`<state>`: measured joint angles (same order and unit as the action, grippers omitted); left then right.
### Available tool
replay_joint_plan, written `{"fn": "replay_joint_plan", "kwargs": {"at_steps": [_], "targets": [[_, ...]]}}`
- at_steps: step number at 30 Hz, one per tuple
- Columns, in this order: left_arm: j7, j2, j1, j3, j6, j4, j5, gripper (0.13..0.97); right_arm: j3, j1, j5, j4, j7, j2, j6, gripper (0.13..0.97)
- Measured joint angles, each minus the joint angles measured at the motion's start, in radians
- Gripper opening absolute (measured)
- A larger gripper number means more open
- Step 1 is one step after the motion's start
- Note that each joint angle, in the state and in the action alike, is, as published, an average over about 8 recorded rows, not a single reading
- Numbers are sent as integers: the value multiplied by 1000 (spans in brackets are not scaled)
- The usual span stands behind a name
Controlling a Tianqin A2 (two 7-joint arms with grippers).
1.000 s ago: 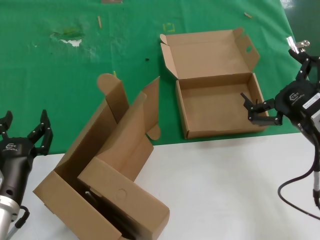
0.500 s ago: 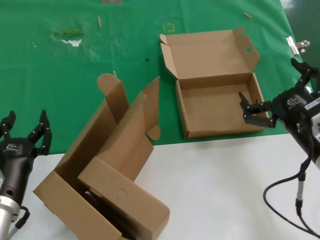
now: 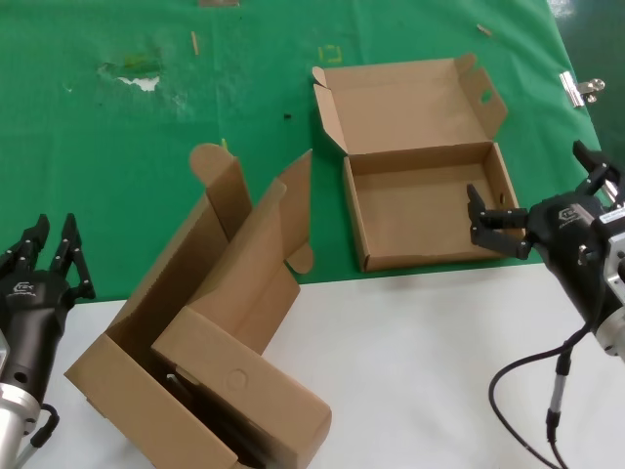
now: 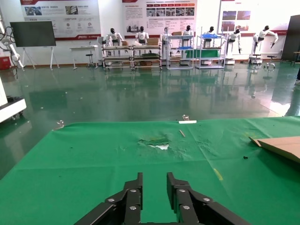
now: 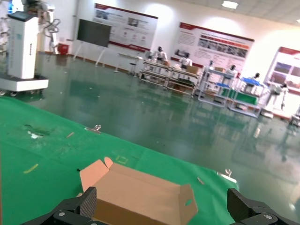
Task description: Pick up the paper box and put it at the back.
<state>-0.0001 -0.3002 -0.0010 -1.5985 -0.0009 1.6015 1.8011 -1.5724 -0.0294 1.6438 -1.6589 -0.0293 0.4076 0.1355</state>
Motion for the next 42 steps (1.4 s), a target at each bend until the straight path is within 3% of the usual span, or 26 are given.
{"fn": "replay_joint_plan", "kwargs": {"at_steps": [7,17,26,34,38,42], "targets": [[0,0,0,-1,0,-1,0,228,-10,11,56,21,11,-39,-49,966],[0,0,1,-1,1,-1,-1,263,-22,24,127,48,24,-88,-110,966],[0,0,1,-1,1,-1,-1,364,-24,26,136,51,26,-94,-118,966],[0,0,1,-1,1,-1,-1,532,-24,26,136,51,26,-94,-118,966],[0,0,1,-1,1,-1,-1,532,-24,26,136,51,26,-94,-118,966],[0,0,1,-1,1,-1,-1,633,-24,26,136,51,26,-94,-118,966]]}}
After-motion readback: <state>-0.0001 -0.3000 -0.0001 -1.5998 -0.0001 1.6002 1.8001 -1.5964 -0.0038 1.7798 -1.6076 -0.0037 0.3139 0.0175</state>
